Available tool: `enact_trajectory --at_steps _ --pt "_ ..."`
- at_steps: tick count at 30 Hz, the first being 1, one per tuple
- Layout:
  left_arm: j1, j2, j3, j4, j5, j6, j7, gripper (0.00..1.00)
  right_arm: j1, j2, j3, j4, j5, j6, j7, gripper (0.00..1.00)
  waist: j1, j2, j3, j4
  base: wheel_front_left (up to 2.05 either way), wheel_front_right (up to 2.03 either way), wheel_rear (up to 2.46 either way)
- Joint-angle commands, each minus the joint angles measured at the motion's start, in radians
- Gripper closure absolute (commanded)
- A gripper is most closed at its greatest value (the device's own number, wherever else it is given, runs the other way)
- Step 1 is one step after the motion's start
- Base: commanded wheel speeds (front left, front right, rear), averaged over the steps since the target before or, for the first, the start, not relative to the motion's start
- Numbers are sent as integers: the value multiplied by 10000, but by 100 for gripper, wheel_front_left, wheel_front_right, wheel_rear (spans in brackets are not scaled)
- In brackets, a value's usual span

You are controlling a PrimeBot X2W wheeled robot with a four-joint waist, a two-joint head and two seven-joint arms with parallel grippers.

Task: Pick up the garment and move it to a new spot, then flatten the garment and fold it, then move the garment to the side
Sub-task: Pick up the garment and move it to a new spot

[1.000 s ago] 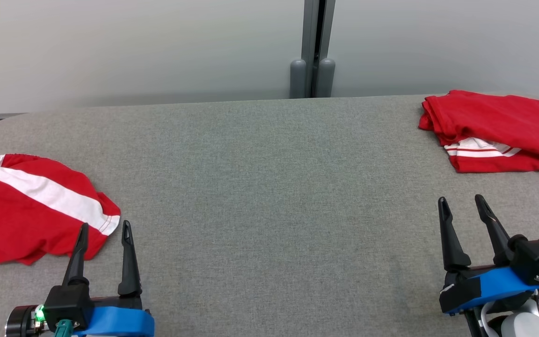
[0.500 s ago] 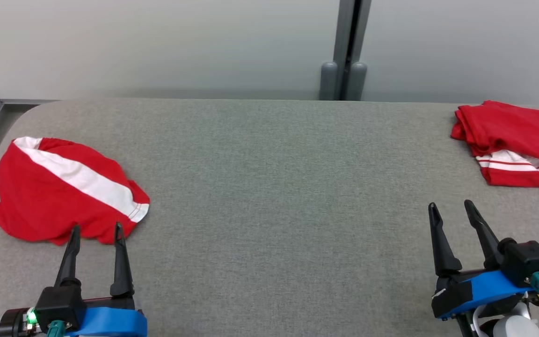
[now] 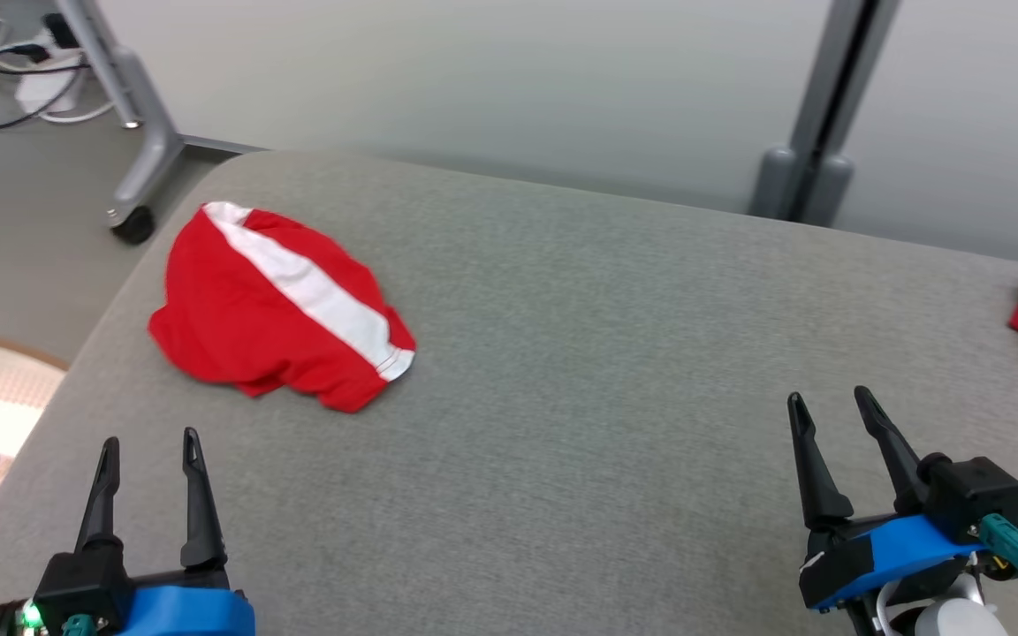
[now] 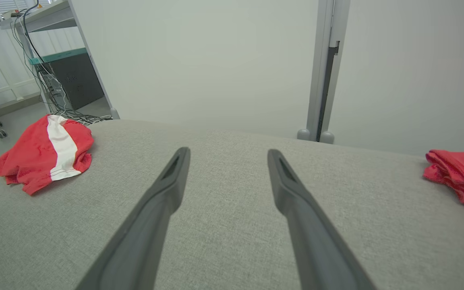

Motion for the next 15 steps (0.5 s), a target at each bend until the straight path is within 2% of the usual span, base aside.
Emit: enact_trajectory --at_steps 1,9,15 --pt "123 22 12 -42 -49 49 -28 0 83 8 19 24 10 1 16 0 -1 0 158 307 0 0 0" --pt "312 41 157 -139 -158 150 -28 0 53 9 142 50 18 1 71 0 -1 0 151 1426 0 0 0" --pt "478 77 292 -289 -249 239 -28 0 -60 8 258 24 3 1 114 0 -1 0 218 1844 0 0 0"
